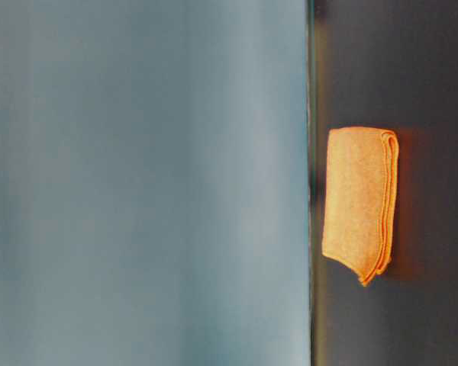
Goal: Push an orange cloth with the left arm to wipe the desk.
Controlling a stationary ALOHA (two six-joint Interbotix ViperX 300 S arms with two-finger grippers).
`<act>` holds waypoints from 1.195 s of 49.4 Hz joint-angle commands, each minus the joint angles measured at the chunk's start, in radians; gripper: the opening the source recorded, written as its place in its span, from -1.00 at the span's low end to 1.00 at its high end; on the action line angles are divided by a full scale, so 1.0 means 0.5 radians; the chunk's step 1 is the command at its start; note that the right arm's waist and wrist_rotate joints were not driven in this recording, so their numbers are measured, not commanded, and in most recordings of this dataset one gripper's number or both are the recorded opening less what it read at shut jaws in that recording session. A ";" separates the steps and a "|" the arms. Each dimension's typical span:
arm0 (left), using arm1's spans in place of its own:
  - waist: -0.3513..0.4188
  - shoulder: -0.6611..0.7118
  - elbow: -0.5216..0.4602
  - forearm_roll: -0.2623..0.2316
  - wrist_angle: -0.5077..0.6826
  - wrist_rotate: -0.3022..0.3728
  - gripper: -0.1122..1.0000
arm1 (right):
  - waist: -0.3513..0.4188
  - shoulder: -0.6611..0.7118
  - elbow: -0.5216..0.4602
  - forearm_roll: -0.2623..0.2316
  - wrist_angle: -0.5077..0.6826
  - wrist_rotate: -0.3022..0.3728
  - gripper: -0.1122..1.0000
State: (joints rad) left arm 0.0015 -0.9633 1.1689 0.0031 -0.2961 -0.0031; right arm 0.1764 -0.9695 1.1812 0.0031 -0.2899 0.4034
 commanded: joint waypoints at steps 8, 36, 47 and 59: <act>0.387 0.433 -0.086 0.080 0.018 -0.003 -0.79 | 0.000 0.052 -0.037 0.000 -0.015 0.000 -0.73; 0.690 1.798 -0.874 0.080 -0.304 0.172 -0.64 | 0.003 0.077 0.031 0.000 0.107 0.000 -0.79; 0.798 2.114 -1.104 0.083 -0.337 0.135 0.46 | 0.003 0.061 0.071 0.000 0.175 0.003 -0.79; 0.911 2.427 -1.239 0.080 -0.393 -0.049 0.68 | 0.000 0.058 0.074 0.000 0.169 0.000 -0.79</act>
State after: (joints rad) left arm 0.4449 0.2056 0.5814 0.0414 -0.4786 -0.0061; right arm 0.1779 -0.9449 1.2241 0.0015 -0.1994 0.4034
